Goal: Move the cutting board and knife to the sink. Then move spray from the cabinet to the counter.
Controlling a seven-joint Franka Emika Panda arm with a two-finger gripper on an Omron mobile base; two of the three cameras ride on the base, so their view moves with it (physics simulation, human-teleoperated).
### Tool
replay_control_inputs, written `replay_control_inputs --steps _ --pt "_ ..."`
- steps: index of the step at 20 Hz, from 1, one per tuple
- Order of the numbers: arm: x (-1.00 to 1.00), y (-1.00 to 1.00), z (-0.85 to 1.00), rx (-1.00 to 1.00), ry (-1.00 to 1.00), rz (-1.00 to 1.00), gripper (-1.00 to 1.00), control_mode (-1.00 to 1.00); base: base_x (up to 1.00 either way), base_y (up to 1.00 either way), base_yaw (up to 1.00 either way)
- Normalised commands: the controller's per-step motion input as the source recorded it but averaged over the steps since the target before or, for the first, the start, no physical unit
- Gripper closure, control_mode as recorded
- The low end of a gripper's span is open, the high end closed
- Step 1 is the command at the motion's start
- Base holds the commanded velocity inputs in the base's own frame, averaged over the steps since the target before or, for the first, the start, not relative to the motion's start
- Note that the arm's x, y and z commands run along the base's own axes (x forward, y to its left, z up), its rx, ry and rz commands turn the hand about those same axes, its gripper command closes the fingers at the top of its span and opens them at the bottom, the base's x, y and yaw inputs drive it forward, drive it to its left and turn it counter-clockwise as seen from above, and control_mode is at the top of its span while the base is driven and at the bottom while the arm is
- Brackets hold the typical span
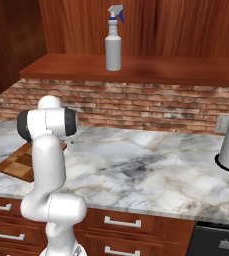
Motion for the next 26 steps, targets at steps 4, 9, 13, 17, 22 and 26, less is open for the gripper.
replay_control_inputs --steps 4,9,13,17,22,26 --pt "-0.66 0.10 -0.61 -0.06 0.13 0.10 -1.00 -1.00 0.00 0.00 0.00" --pt "-1.00 0.00 -0.59 -0.01 0.04 0.10 -1.00 -1.00 0.00 0.00 0.00" --pt "-1.00 0.00 -0.59 0.00 0.03 0.07 -1.00 -1.00 0.00 0.00 0.00" --pt "-1.00 0.00 -0.56 0.00 0.03 0.05 -1.00 -1.00 0.00 0.00 0.00" --pt "-1.00 0.00 -0.57 0.00 0.01 0.04 -1.00 -1.00 0.00 0.00 0.00" --pt "-1.00 0.00 -0.55 0.00 0.00 0.03 -1.00 -1.00 0.00 0.00 0.00"
